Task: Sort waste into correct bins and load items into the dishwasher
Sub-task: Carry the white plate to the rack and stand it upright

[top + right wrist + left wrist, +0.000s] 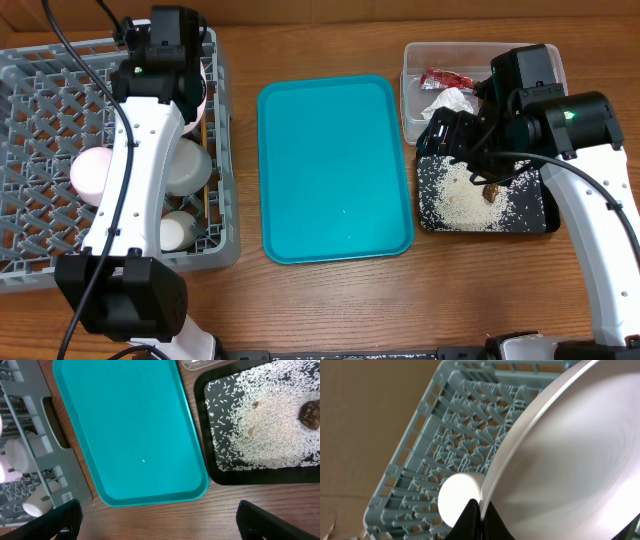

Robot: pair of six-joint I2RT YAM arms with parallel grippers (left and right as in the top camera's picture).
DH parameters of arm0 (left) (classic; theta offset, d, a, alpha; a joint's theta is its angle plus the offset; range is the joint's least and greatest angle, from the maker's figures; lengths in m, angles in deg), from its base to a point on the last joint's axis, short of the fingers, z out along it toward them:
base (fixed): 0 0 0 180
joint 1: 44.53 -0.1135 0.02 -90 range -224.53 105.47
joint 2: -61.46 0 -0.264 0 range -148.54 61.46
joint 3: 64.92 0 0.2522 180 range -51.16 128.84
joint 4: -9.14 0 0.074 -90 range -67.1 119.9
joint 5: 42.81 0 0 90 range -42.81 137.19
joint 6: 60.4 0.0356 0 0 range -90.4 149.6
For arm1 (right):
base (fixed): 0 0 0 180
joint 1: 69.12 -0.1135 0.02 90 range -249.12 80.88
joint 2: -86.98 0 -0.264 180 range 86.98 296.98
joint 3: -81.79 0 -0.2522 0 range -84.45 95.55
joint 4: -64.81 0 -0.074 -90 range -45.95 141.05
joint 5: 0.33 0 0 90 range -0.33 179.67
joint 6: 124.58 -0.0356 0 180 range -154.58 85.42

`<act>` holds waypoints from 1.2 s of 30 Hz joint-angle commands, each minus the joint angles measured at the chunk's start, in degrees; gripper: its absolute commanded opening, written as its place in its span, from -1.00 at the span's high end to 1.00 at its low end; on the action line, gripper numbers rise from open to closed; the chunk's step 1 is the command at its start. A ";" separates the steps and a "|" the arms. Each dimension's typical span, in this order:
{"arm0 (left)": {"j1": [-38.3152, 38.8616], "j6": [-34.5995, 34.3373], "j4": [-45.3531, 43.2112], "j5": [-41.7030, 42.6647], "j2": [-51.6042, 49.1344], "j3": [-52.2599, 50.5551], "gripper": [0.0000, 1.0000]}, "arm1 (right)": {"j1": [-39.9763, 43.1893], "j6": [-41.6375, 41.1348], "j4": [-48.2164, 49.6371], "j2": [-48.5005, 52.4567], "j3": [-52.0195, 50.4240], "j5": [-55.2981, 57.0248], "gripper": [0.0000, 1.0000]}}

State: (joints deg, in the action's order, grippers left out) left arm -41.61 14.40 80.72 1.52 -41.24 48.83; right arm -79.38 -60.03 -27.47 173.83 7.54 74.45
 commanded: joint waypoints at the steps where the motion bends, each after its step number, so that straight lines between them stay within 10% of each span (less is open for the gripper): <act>1: -0.26 -5.25 1.11 -0.61 -1.62 -0.31 0.92 | 0.00 0.15 0.20 -0.07 0.92 -0.31 -1.00; 27: 1.25 -10.19 3.76 3.17 -4.94 -0.31 0.90 | 0.00 0.13 0.17 -0.07 0.92 -0.33 -1.00; 36: 2.38 -10.10 5.01 3.10 -5.03 -0.31 0.42 | 0.00 0.13 -0.02 -0.07 0.92 -0.33 -1.00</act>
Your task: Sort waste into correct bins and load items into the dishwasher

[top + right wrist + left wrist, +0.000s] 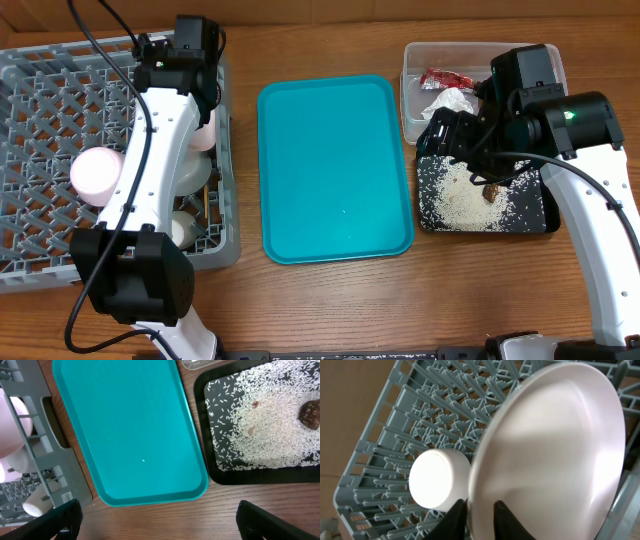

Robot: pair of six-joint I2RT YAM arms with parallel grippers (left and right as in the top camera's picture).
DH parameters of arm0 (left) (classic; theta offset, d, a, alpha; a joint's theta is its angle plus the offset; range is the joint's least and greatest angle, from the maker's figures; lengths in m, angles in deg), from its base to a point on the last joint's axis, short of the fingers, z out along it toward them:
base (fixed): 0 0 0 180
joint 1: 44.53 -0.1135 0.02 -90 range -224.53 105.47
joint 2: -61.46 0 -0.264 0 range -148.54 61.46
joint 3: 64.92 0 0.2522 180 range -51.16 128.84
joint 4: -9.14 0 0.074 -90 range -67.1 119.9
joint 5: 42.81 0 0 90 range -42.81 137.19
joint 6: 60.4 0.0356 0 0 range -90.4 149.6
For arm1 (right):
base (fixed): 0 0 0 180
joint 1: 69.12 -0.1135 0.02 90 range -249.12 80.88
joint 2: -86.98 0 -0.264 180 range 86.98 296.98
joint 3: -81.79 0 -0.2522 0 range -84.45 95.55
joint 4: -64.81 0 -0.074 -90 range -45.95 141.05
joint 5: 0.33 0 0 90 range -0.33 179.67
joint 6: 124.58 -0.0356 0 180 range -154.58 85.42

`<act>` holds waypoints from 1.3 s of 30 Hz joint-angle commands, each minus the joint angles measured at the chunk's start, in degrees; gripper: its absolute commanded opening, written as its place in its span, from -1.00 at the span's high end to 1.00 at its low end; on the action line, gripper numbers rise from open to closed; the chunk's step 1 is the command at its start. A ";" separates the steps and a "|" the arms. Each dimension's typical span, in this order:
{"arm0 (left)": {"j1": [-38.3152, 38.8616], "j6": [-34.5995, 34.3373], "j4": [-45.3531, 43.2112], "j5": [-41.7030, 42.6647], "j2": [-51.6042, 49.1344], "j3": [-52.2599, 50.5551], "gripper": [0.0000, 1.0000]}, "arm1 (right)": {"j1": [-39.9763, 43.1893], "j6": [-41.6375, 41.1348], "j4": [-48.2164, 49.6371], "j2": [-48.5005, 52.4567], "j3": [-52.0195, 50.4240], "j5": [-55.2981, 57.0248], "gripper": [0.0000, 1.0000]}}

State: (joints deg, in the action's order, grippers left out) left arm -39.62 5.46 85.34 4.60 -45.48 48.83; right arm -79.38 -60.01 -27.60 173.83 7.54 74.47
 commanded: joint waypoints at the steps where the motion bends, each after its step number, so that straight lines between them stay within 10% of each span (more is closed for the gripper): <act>1: 0.39 -1.09 0.61 0.00 -0.79 -0.28 0.30 | 0.00 0.11 0.04 -0.07 0.92 -0.35 -1.00; 3: 0.39 0.22 0.76 0.00 -0.79 -0.28 -0.06 | 0.00 0.13 0.04 -0.07 0.92 -0.35 -1.00; 5: 0.39 1.49 0.79 0.02 -0.76 -0.26 -1.00 | 0.00 0.11 0.04 -0.07 0.92 -0.35 -1.00; 18: -0.44 0.00 3.32 2.36 4.31 1.44 -1.00 | 0.00 0.11 -0.17 -0.07 0.92 -0.35 -1.00; 27: -14.67 5.99 0.63 44.04 12.02 1.44 -1.00 | 0.00 0.13 -0.15 -0.07 0.92 -0.35 -1.00; 33: -25.53 14.14 0.52 64.41 9.73 1.42 0.10 | 0.00 0.11 -0.15 -0.07 0.92 -0.35 -1.00; 39: -29.73 17.07 0.74 66.40 6.69 1.42 0.31 | -0.02 0.11 -0.13 -0.07 0.92 -0.35 -1.00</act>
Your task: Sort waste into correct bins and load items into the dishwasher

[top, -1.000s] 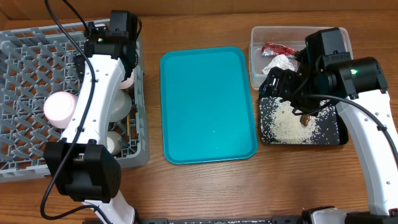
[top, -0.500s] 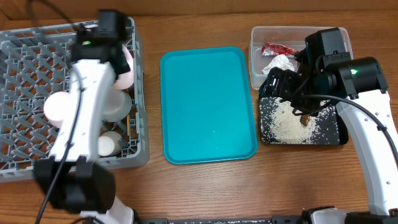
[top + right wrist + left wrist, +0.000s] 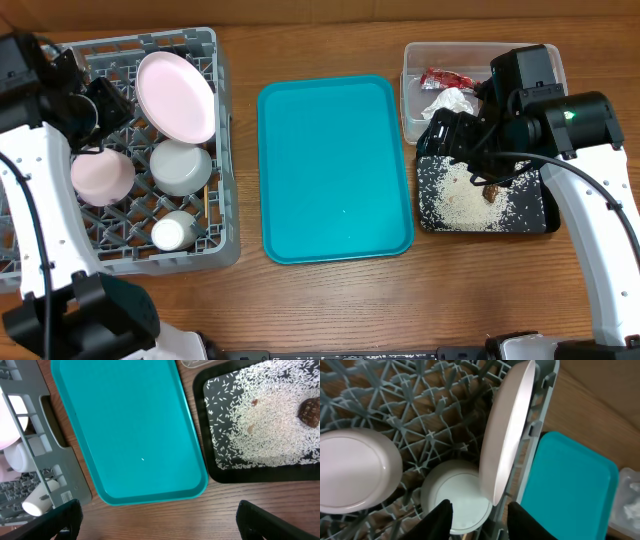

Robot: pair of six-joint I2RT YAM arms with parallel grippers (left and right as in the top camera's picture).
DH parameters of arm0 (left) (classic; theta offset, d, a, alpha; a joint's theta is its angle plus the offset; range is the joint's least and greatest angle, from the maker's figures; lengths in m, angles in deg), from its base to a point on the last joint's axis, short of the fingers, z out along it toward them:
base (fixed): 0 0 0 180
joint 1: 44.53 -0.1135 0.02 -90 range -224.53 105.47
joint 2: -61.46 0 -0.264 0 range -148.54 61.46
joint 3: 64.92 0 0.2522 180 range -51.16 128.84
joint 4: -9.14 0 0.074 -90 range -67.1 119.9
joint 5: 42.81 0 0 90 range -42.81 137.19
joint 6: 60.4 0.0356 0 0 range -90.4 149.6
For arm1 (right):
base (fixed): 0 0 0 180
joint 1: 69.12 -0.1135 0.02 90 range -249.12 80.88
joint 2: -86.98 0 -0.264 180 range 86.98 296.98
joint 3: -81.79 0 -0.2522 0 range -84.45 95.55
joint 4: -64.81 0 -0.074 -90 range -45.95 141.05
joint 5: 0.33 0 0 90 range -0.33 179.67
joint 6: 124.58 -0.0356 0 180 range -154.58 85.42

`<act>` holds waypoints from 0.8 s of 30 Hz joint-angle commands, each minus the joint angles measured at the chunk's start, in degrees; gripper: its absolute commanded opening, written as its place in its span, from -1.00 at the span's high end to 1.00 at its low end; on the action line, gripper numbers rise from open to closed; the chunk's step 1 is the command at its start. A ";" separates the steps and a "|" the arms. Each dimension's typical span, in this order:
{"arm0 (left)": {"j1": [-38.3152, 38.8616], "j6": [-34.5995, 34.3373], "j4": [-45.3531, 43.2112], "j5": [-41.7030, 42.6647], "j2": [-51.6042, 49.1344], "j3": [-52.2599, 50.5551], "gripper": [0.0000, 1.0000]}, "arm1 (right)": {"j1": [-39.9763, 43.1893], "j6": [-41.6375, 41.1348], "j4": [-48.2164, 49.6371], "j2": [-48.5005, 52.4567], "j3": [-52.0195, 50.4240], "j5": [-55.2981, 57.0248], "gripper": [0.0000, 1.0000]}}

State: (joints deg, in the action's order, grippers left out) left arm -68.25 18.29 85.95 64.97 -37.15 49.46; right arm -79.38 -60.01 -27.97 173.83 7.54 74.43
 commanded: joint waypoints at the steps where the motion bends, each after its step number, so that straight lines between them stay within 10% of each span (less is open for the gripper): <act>1: -1.46 4.81 0.09 6.03 -2.25 0.79 0.41 | 0.00 0.13 0.24 -0.07 0.92 -0.31 -1.00; 8: -2.51 5.11 -1.99 4.79 -7.69 0.79 0.91 | 0.00 0.11 0.24 -0.07 0.92 -0.31 -1.00; 24: 0.07 5.09 -10.62 17.66 -9.70 0.79 0.92 | 0.00 0.11 0.44 -0.04 0.92 -0.28 -1.00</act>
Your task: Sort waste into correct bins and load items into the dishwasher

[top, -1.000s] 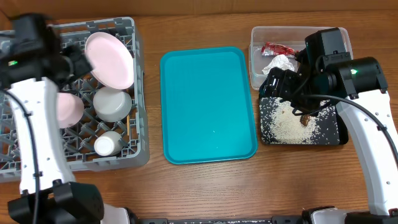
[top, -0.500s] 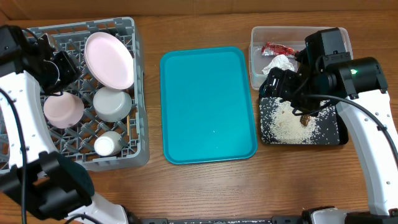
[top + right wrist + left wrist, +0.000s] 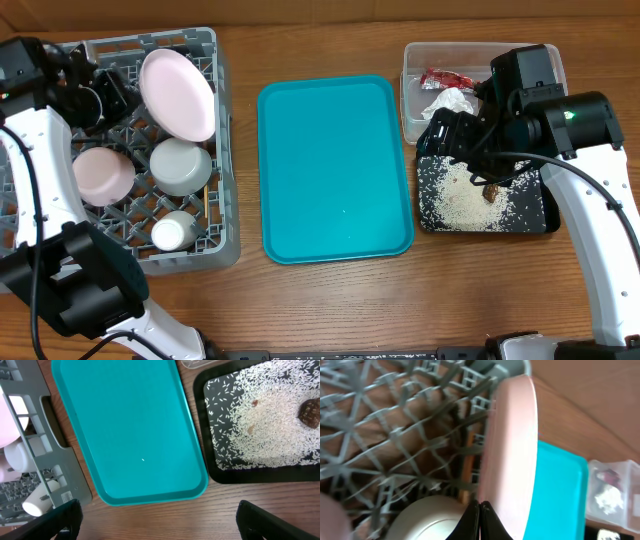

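A pink plate (image 3: 178,93) leans on edge in the grey dish rack (image 3: 226,150), beside a pink bowl (image 3: 103,172), a pale bowl (image 3: 180,166) and a white cup (image 3: 170,232). My left gripper (image 3: 105,97) is over the rack just left of the plate. In the left wrist view the gripper (image 3: 481,506) is shut and empty, with the plate's rim (image 3: 512,445) right behind it. My right gripper (image 3: 157,505) hangs wide open and empty, high above the table. The clear bin (image 3: 412,100) holds a red wrapper (image 3: 447,78) and crumpled white paper (image 3: 450,100).
A bare teal tray (image 3: 335,165) lies in the middle. A black tray (image 3: 530,215) at the right carries scattered rice and a brown lump (image 3: 491,190). The right arm hovers over the black tray and the bin.
My left gripper was open and is now shut on nothing, turned closer to the pink plate's rim. The plate still leans in the rack. The right arm has not moved.
My left gripper was shut on the pink plate's rim over the rack's right side. Then its jaws stood apart at the rim. Then it was open at the rack's left, with the plate left leaning there. Now it is shut, empty. The right arm stayed still.
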Robot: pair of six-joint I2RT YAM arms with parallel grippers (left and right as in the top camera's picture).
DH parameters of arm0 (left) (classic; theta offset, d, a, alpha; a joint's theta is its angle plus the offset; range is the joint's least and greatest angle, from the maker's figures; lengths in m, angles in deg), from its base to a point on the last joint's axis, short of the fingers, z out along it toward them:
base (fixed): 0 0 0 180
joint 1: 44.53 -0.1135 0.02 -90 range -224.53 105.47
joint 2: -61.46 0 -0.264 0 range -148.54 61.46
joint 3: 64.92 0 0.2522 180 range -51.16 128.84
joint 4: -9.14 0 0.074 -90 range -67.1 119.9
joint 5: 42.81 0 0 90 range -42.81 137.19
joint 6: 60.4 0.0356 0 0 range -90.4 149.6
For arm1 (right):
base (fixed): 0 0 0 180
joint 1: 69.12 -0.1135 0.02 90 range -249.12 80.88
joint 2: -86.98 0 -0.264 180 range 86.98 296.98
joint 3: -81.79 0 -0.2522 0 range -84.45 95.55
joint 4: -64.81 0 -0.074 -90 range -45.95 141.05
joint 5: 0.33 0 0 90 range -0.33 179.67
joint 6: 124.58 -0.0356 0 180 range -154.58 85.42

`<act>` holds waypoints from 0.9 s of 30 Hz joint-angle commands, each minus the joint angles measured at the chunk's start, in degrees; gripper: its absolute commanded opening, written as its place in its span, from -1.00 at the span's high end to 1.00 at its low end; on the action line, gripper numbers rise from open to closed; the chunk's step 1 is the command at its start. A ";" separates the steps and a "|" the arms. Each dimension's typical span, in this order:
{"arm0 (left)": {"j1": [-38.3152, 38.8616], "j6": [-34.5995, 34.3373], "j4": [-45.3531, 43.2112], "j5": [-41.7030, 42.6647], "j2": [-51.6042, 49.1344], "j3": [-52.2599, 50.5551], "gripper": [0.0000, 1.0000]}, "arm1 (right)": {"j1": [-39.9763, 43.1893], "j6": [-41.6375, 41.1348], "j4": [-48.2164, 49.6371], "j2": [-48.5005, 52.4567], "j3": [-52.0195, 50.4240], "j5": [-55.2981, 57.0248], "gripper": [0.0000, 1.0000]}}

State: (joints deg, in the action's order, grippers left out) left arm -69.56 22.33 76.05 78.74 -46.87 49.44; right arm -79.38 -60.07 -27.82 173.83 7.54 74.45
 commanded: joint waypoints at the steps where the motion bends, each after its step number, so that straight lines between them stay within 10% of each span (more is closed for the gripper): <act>1: 1.75 1.05 -1.11 3.91 0.02 0.81 0.92 | 0.00 0.17 0.26 -0.07 0.92 -0.31 -1.00; 12: 5.90 1.05 -4.33 3.91 0.07 0.83 0.92 | 0.00 0.20 0.22 -0.07 0.92 -0.31 -1.00; 16: 4.90 0.81 -3.17 3.45 1.60 1.25 0.10 | 0.00 0.20 0.00 -0.07 0.92 -0.31 -1.00; 27: 2.25 3.80 9.92 2.25 14.60 8.48 -0.15 | 0.00 0.20 0.31 -0.07 0.92 -0.31 -1.00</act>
State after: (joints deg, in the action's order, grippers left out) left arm -67.88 23.64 84.00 81.67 -39.22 54.42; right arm -79.38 -60.01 -27.84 173.83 7.54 74.45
